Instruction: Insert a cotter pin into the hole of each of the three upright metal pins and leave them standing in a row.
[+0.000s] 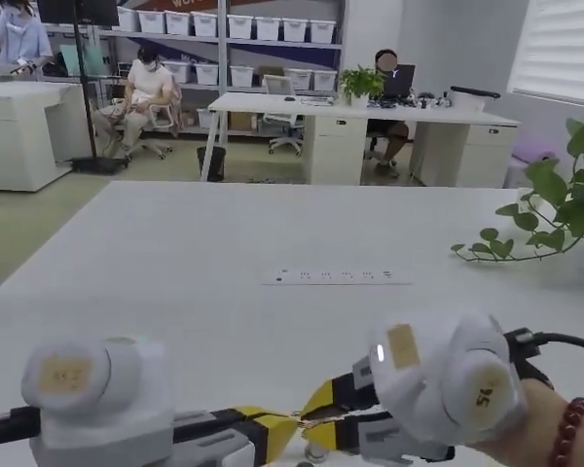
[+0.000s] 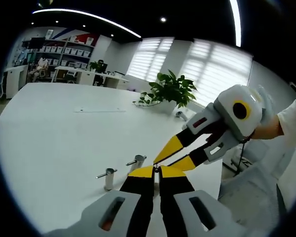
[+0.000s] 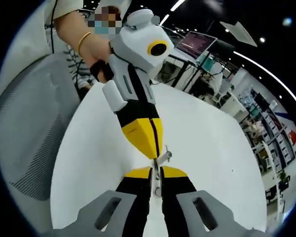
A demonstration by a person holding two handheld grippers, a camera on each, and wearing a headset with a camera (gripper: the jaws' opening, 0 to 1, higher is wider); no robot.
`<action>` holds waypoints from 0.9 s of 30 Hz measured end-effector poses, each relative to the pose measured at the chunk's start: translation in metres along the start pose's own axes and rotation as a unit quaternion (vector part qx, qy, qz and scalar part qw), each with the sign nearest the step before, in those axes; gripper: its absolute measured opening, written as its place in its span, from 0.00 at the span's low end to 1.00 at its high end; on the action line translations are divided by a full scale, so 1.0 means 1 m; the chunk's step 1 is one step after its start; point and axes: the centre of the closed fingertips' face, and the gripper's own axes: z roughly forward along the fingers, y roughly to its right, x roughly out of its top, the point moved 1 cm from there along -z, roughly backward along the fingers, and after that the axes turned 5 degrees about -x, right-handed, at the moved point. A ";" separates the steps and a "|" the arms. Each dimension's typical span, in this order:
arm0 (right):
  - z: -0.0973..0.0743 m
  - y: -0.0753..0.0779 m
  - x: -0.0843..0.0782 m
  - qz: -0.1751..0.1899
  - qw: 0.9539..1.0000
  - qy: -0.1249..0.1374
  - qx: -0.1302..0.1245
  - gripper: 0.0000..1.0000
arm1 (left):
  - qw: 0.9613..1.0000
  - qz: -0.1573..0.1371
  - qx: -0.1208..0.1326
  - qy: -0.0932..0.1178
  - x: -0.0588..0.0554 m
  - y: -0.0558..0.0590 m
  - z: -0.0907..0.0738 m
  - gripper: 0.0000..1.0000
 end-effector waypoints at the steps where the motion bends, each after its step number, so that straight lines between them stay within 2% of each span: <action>1: 0.000 0.001 0.000 0.006 1.000 0.001 -0.001 0.08 | 1.000 0.001 0.000 0.001 0.000 0.000 0.000 0.00; 7: -0.006 0.003 -0.003 0.072 0.997 0.018 0.015 0.11 | 1.000 0.020 -0.005 -0.006 -0.005 0.001 -0.003 0.00; 10: -0.008 0.000 -0.003 0.109 0.993 0.029 0.036 0.12 | 1.000 0.029 -0.012 -0.004 -0.005 0.002 -0.005 0.00; 13: -0.012 -0.003 -0.002 0.151 0.985 0.047 0.061 0.13 | 0.999 0.043 -0.020 -0.009 -0.006 0.003 -0.007 0.00; 14: -0.012 -0.002 -0.003 0.166 0.983 0.049 0.063 0.14 | 0.999 0.045 -0.024 -0.009 -0.007 0.005 -0.007 0.00; 20: -0.018 -0.008 -0.003 0.201 0.972 0.070 0.099 0.16 | 0.997 0.064 -0.053 -0.007 -0.007 0.013 -0.009 0.00; 27: -0.022 -0.016 -0.005 0.211 0.966 0.079 0.128 0.15 | 0.993 0.079 -0.084 -0.007 -0.009 0.022 -0.012 0.00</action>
